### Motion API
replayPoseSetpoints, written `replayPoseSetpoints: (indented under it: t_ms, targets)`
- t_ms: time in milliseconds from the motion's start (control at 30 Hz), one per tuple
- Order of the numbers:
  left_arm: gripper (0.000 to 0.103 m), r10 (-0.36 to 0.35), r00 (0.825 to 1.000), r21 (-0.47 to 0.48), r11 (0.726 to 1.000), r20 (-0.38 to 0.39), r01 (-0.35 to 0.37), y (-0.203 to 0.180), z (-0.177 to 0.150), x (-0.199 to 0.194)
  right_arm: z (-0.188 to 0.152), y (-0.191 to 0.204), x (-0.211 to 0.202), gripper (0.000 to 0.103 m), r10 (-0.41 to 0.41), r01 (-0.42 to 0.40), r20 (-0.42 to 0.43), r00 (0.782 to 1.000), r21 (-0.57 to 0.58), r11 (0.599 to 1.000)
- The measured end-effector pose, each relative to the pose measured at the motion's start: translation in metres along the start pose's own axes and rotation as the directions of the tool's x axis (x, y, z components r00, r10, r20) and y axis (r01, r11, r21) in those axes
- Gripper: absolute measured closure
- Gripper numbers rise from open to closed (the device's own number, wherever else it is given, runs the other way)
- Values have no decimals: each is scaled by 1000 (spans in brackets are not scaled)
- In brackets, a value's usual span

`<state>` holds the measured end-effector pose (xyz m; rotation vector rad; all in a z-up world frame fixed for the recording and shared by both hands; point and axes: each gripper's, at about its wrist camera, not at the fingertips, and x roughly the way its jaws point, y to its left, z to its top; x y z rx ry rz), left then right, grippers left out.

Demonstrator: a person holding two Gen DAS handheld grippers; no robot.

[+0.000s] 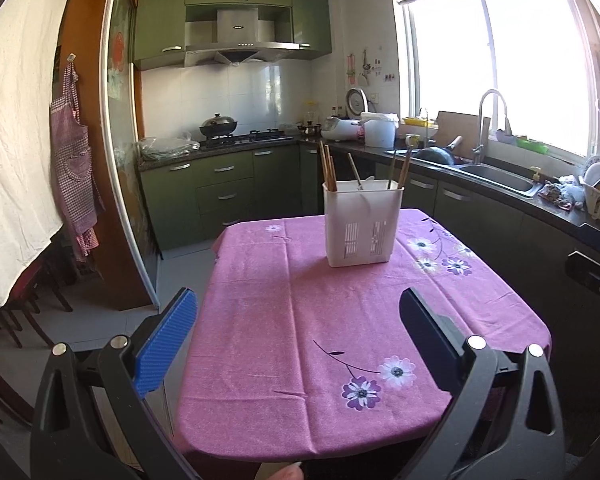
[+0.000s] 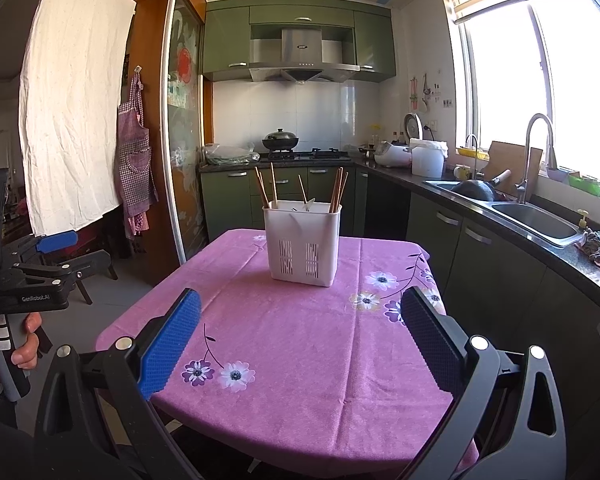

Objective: Organize utensils

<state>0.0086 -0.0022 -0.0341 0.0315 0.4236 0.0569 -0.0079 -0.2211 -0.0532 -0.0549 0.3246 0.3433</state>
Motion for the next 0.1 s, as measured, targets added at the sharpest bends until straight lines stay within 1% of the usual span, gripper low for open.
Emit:
replayPoseSetpoints:
  t_ms: [100]
  targets:
    - [7, -5, 1000, 7, 1000, -19, 5, 1, 0, 8, 0, 0, 3, 5, -5, 5, -3, 1000, 1, 1000]
